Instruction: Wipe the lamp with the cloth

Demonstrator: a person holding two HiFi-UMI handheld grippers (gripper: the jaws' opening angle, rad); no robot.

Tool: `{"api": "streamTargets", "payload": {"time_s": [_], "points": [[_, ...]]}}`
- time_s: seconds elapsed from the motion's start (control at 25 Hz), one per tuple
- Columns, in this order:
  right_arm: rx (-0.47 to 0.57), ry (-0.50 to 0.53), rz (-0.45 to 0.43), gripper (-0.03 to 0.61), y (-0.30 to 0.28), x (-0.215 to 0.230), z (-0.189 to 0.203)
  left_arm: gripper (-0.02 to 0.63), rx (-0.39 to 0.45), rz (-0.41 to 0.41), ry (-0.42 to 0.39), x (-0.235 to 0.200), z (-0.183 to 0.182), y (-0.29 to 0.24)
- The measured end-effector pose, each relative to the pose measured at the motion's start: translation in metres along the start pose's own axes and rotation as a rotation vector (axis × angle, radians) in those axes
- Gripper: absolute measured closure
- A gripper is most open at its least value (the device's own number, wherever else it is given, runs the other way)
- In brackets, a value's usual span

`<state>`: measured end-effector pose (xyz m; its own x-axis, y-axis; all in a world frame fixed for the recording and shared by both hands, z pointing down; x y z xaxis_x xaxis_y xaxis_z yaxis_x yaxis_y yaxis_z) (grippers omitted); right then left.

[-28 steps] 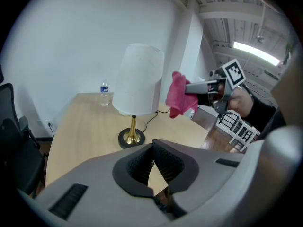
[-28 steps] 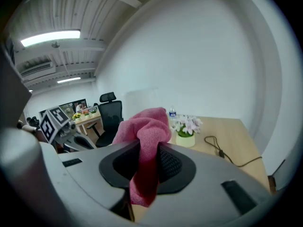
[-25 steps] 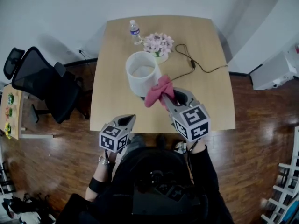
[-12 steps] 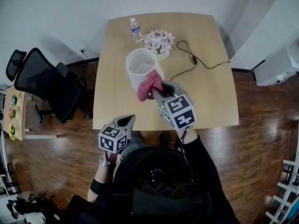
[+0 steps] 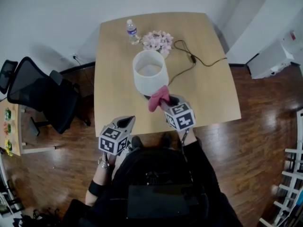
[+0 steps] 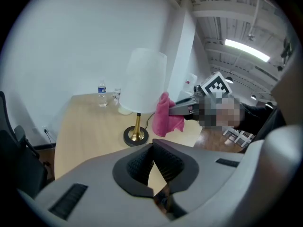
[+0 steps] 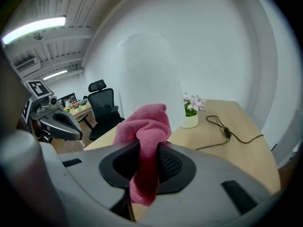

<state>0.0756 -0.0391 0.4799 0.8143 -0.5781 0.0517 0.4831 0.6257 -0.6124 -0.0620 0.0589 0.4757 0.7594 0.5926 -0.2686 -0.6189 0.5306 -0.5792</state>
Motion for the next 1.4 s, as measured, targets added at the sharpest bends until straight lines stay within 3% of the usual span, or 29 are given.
{"api": "streamTargets", "payload": {"time_s": [0.32, 0.44, 0.6, 0.76, 0.92, 1.16, 1.4], "points": [[-0.06, -0.053, 0.089, 0.5, -0.003, -0.011, 0.016, 0.612, 0.0, 0.088, -0.034, -0.018, 0.004, 0.011], [-0.035, -0.083, 0.098, 0.5, 0.013, -0.027, 0.015, 0.612, -0.003, 0.121, -0.052, -0.023, 0.005, 0.012], [0.106, -0.085, 0.115, 0.5, 0.055, -0.053, -0.034, 0.612, -0.002, 0.161, -0.066, -0.029, 0.008, 0.015], [0.241, -0.021, 0.165, 0.5, 0.084, -0.064, -0.098, 0.612, 0.001, 0.194, -0.075, -0.034, 0.008, 0.016], [0.272, 0.011, 0.209, 0.5, 0.079, -0.062, -0.131, 0.612, 0.015, 0.203, -0.078, -0.041, 0.006, 0.022], [0.219, -0.004, 0.235, 0.5, 0.055, -0.061, -0.116, 0.612, 0.033, 0.2, -0.071, -0.054, 0.01, 0.036], [0.09, -0.068, 0.248, 0.5, 0.018, -0.064, -0.06, 0.612, 0.033, 0.216, -0.057, -0.064, 0.022, 0.047]]}}
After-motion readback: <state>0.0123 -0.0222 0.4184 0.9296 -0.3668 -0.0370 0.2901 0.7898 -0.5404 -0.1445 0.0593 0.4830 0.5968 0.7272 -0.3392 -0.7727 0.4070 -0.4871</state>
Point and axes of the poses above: the fingertips, and each gripper's own axes: y backward along the fingers, x to its right, z out of its underside, the point moved 2 cm from there along y, backward along the fingers, and after that the axes turned 7 degrees about z, right-handed, at the moved point
